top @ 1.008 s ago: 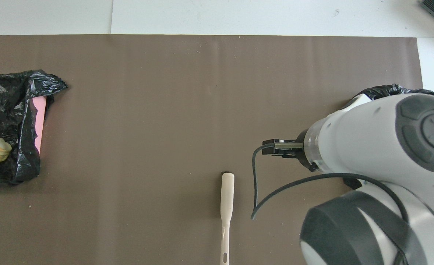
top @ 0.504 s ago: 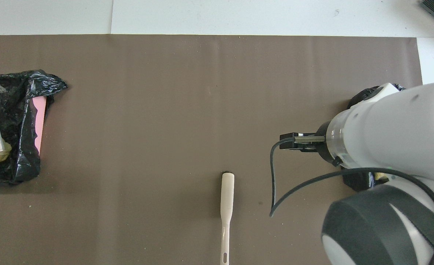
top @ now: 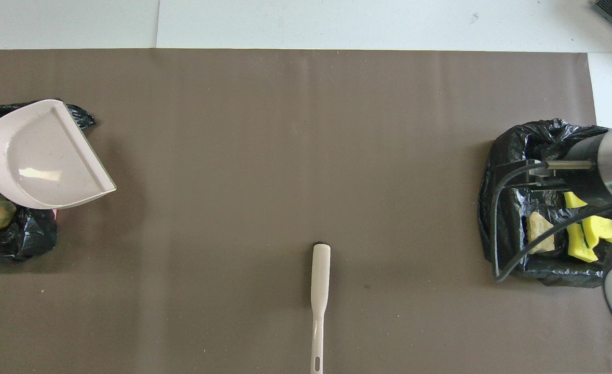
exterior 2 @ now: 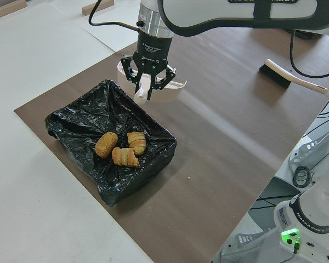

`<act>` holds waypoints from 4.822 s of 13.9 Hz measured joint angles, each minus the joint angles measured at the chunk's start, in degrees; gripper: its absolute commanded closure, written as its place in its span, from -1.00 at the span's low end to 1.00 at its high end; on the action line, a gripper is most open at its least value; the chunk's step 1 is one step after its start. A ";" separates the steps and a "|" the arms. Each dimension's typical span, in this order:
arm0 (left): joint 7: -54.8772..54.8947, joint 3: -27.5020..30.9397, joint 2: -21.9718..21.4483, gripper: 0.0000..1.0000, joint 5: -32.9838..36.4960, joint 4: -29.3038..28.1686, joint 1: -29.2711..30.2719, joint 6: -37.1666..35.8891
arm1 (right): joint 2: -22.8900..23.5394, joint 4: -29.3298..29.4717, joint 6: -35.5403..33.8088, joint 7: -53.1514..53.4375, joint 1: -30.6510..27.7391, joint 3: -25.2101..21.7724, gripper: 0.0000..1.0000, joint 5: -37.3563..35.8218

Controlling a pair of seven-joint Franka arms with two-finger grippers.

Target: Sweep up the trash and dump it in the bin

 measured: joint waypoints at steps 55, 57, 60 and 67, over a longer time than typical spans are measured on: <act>-53.40 2.63 -3.34 -1.00 -17.16 15.39 -15.41 -19.87 | -0.80 0.19 -4.74 -8.52 -0.11 -5.65 -1.00 -1.07; -51.64 2.65 -3.42 -1.00 -17.16 19.30 -12.99 -23.79 | -0.80 0.19 -4.74 -8.52 -0.06 -5.62 -1.00 -1.07; -50.68 2.58 -3.40 -1.00 -16.23 21.33 -11.56 -25.89 | -0.65 0.78 -6.82 -8.52 -0.06 -5.59 -1.00 -1.04; -50.68 1.33 -3.30 -1.00 -15.56 22.26 -11.68 -26.79 | 0.03 1.57 -7.47 -8.52 -0.13 -5.65 -1.00 -0.74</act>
